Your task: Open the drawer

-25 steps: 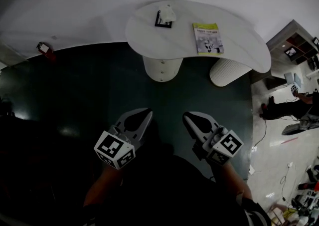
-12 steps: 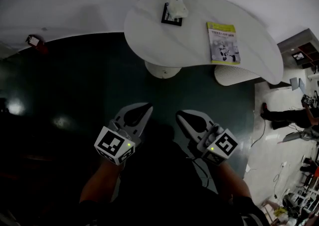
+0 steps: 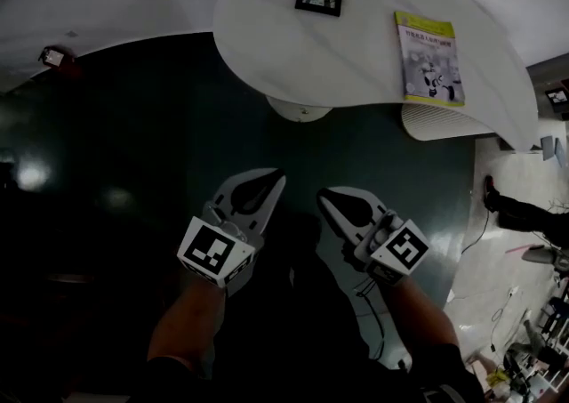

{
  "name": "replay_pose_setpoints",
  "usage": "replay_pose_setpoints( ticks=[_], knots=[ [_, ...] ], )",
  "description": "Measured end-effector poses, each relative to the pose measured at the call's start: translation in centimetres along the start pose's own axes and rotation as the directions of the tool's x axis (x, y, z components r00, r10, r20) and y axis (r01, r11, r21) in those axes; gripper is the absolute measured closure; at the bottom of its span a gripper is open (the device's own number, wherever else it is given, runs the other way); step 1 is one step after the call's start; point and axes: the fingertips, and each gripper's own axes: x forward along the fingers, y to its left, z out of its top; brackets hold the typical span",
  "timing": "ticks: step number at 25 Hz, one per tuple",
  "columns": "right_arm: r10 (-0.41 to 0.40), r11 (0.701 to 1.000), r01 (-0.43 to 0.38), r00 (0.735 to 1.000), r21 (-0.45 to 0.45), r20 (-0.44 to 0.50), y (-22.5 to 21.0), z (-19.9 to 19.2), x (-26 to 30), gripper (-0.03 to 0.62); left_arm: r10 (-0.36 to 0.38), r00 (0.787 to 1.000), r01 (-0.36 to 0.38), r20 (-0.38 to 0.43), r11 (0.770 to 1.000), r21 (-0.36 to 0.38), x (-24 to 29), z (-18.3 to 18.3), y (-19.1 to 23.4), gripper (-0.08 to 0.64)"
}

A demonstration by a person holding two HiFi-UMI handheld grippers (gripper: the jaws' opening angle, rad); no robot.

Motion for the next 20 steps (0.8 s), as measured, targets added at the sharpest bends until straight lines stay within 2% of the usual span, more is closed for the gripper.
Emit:
replay_pose_setpoints(
  ticks=[2,12,16,20],
  knots=[
    [0.005,1.000,-0.006,1.000,-0.017,-0.019,-1.9,-2.1,0.9,0.575,-0.002,1.000,0.002,-0.005,1.000,0.024,1.7,-1.9,1.0,0.548],
    [-0.027,0.999,0.026,0.999,-0.044,-0.041,-10.3,-12.8,4.8,0.575,0.012,1.000,-0.011,-0.024,1.000,0.021,7.5,-12.4,6.8,0.548],
    [-0.036,0.996,0.031,0.998,-0.086,-0.051,-13.6,-16.7,6.4,0.574,0.020,1.000,-0.020,-0.003,0.999,0.049,9.8,-16.1,9.2,0.546],
    [-0.044,0.994,0.036,0.996,-0.100,-0.078,-16.5,-20.5,7.8,0.574,0.013,0.999,-0.014,0.035,0.999,0.034,12.5,-18.8,11.0,0.546]
  ],
)
